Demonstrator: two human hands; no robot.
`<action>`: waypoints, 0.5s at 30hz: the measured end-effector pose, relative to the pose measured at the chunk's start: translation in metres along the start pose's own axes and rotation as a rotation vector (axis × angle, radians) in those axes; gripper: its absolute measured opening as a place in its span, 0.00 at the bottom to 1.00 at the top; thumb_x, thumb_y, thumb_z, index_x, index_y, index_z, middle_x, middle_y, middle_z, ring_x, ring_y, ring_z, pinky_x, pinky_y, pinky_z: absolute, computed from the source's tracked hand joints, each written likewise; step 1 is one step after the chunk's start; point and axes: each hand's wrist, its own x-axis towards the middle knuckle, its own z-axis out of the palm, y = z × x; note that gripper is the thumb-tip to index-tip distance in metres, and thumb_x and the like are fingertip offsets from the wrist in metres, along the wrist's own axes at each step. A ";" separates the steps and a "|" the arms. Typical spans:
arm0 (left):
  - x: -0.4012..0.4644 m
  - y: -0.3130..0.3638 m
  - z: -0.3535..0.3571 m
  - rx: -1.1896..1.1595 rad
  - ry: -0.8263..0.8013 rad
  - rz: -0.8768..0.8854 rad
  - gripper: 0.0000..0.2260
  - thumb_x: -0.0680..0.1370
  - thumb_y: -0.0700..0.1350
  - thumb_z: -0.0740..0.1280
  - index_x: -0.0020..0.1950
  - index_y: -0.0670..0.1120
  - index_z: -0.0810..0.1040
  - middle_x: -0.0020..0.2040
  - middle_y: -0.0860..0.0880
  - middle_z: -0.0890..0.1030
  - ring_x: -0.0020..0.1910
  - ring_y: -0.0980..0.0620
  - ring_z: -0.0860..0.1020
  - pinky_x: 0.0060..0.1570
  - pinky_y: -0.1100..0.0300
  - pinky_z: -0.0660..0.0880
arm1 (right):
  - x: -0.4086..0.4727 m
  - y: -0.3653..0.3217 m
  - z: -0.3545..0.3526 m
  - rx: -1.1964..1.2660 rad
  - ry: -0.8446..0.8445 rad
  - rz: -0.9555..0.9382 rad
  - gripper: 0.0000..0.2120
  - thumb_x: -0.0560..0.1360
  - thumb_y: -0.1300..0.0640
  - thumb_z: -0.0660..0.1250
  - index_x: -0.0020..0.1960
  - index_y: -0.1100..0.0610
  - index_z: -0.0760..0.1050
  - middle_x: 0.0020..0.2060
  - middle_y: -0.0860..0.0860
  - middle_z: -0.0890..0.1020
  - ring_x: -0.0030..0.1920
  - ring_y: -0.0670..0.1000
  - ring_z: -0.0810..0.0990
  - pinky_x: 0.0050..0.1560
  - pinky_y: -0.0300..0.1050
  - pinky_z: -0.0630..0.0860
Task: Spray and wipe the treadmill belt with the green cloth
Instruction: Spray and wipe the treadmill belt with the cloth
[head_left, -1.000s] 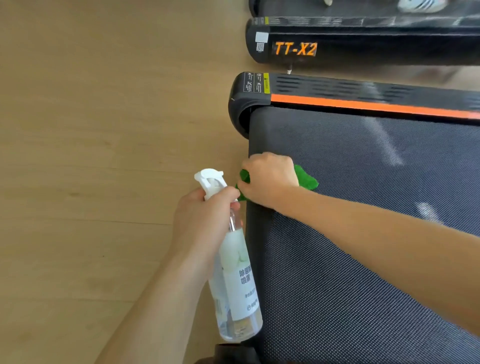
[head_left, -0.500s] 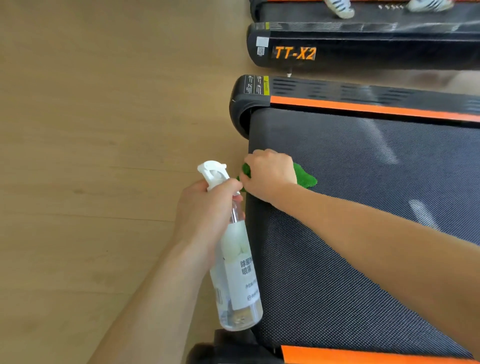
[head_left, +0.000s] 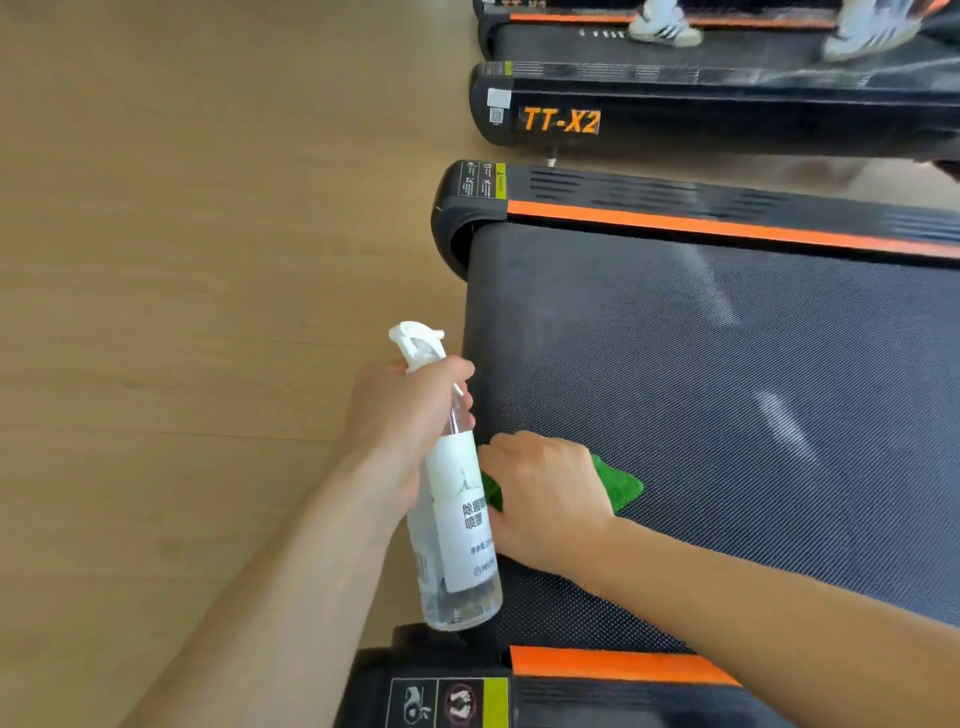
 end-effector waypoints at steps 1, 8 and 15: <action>-0.002 0.000 0.000 0.028 -0.012 -0.002 0.07 0.76 0.45 0.74 0.40 0.45 0.81 0.31 0.50 0.82 0.29 0.51 0.80 0.36 0.60 0.75 | -0.001 0.001 0.001 0.011 0.016 0.003 0.16 0.71 0.41 0.67 0.34 0.51 0.71 0.30 0.46 0.72 0.30 0.50 0.72 0.28 0.42 0.63; -0.016 0.003 -0.003 0.129 -0.026 -0.014 0.11 0.75 0.48 0.75 0.35 0.45 0.81 0.31 0.49 0.83 0.31 0.47 0.81 0.39 0.56 0.77 | 0.000 -0.003 -0.002 0.028 0.078 0.010 0.16 0.73 0.42 0.62 0.35 0.52 0.73 0.29 0.46 0.72 0.30 0.51 0.73 0.29 0.42 0.67; -0.015 0.002 -0.004 0.201 -0.085 -0.010 0.13 0.74 0.53 0.76 0.35 0.47 0.82 0.31 0.49 0.84 0.31 0.49 0.82 0.38 0.58 0.77 | 0.004 0.010 -0.001 0.033 0.014 -0.087 0.18 0.77 0.42 0.60 0.37 0.53 0.76 0.31 0.46 0.74 0.31 0.50 0.73 0.30 0.43 0.69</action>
